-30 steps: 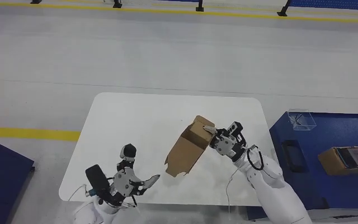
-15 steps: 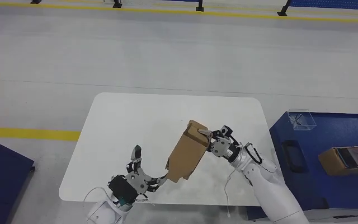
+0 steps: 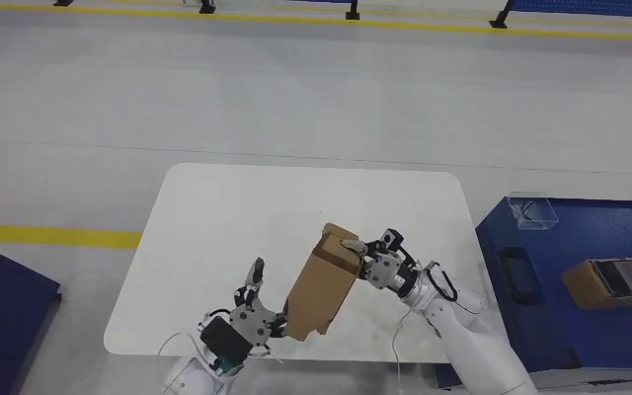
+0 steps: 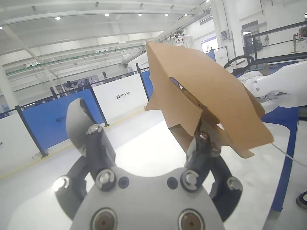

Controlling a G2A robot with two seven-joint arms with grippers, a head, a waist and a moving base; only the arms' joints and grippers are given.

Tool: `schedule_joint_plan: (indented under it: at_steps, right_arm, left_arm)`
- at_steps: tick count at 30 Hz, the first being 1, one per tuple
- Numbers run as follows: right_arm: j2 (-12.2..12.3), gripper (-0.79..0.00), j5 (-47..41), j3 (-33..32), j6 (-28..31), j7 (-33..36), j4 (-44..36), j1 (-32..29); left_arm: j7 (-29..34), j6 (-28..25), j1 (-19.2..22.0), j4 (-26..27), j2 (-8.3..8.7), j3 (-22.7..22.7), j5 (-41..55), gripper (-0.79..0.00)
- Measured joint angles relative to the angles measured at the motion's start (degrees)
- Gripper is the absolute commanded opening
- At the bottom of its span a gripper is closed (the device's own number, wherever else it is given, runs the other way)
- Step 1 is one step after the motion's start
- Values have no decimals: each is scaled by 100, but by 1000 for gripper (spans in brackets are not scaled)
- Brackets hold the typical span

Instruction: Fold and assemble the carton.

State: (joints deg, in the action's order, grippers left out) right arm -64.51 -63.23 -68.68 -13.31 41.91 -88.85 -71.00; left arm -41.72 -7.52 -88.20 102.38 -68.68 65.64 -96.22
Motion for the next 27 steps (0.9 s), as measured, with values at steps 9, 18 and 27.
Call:
schedule_joint_plan:
  at_steps: [9,18,27]
  right_arm:
    - [-38,-785,114,86,75,-9,9,-71]
    - [-41,0,204,115,54,29,7,-63]
    - [105,0,718,-746,570,261,246,-118]
  left_arm:
    - [-321,320,26,-60,-29,-127,-200,-785]
    - [-526,692,46,-37,-31,-209,-795,-785]
    - [-126,-22,-100,74,-31,-54,394,-785]
